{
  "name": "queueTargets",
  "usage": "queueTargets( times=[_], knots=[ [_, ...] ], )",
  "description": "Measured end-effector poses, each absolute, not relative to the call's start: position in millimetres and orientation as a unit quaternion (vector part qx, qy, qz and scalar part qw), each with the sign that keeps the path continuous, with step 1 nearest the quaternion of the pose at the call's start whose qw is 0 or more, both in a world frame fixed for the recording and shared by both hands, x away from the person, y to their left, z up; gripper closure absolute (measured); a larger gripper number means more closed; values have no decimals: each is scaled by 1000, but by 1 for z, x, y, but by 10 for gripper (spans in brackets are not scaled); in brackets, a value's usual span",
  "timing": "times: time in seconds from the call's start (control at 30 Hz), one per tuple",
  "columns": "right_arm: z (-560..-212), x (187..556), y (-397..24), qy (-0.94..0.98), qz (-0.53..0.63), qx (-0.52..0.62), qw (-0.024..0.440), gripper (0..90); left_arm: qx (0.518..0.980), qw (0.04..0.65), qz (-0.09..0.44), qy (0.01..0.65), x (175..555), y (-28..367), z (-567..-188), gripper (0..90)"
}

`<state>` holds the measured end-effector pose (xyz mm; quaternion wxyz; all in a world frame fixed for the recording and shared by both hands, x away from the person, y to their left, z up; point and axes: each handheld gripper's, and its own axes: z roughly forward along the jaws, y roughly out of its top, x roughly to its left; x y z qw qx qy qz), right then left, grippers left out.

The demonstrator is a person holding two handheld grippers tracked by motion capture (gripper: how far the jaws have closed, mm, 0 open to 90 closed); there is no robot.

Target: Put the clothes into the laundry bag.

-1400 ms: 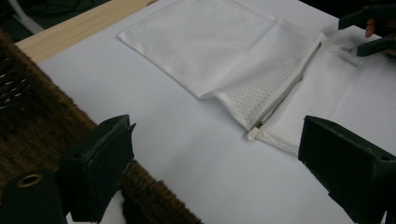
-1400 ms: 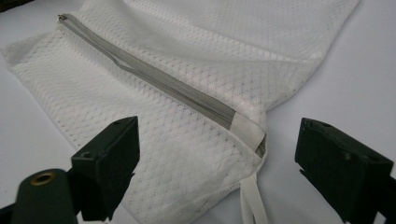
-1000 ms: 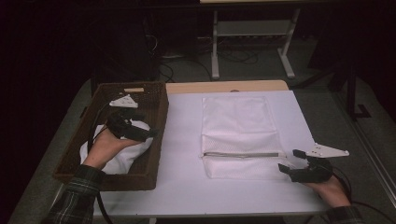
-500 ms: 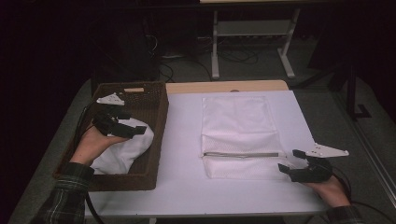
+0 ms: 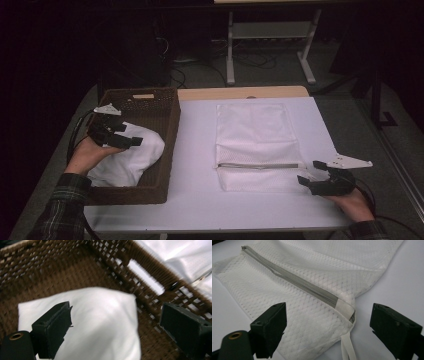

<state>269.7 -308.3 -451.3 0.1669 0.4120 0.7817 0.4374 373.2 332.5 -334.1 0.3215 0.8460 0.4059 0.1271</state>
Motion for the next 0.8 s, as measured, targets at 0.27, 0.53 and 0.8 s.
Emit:
queueTargets(
  times=[0.27, 0.53, 0.8],
  knots=[
    [-451, 270, -308, 783, 437, 411, 167, 135, 858, 287, 127, 406, 378, 342, -354, 97],
    [-452, 270, -308, 784, 435, 410, 166, 137, 870, 259, 108, 404, 384, 343, -375, 96],
    [-453, 270, -307, 787, 433, 408, 164, 138, 884, 228, 117, 390, 385, 342, -391, 90]
  ],
)
